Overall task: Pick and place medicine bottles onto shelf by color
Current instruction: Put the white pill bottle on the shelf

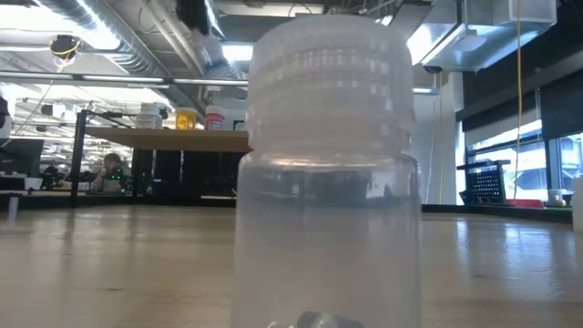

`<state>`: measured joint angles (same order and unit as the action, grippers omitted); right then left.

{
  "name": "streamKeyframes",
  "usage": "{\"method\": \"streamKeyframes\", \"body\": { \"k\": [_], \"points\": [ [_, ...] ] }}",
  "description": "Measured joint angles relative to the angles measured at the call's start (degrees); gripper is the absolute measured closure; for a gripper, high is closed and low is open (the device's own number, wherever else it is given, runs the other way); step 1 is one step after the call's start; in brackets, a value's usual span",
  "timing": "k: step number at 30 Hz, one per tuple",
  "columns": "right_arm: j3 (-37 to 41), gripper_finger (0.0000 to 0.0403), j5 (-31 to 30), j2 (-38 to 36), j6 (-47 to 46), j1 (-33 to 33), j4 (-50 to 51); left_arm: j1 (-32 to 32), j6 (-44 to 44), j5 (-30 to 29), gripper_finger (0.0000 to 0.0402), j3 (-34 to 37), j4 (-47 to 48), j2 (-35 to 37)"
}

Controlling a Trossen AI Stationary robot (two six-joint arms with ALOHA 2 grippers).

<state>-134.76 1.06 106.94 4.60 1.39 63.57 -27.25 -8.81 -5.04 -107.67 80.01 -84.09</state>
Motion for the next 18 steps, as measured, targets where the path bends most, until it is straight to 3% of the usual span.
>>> {"method": "streamKeyframes", "body": {
  "k": [18],
  "points": [
    [0.0,0.0227,-0.1,0.0,-1.2,-1.4,0.0,-7.5,-14.3,-1.2,0.0234,0.0,-8.5,-13.4]
  ]
}}
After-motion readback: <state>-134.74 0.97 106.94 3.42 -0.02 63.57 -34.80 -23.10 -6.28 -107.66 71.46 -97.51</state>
